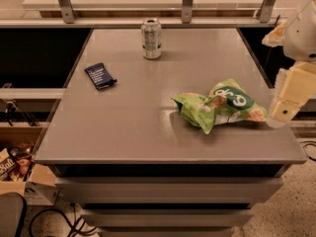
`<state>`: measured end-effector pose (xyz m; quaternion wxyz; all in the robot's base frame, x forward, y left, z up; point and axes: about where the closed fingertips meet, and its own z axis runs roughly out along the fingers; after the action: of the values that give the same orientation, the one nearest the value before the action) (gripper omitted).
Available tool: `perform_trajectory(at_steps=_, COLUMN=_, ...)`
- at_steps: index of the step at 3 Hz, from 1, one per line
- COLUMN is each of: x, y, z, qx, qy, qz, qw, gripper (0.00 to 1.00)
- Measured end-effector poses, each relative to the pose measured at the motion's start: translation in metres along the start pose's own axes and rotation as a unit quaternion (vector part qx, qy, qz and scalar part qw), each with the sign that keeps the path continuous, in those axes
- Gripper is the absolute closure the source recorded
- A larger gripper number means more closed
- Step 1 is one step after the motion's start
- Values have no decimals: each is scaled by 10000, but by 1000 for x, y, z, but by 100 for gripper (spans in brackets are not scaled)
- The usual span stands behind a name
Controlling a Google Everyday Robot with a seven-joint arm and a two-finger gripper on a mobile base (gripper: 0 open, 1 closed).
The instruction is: Move green rice chip bag near rxbar blueberry
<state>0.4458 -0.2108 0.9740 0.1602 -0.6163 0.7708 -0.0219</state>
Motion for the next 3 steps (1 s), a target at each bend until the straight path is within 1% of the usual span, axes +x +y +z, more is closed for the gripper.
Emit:
perform_trajectory(at_steps=1, x=-10, y=-7, z=24, qx=-312, qy=-102, qz=-307, qw=9990, gripper=0)
perform_trajectory(at_steps=2, x=-12, y=-11, z=55, qx=-621, qy=-188, qz=-626, qw=9959, gripper=0)
perform_trajectory(at_steps=3, x=-17, y=-11, z=81, qx=-805, qy=-250, qz=-1046, qw=9909, gripper=0)
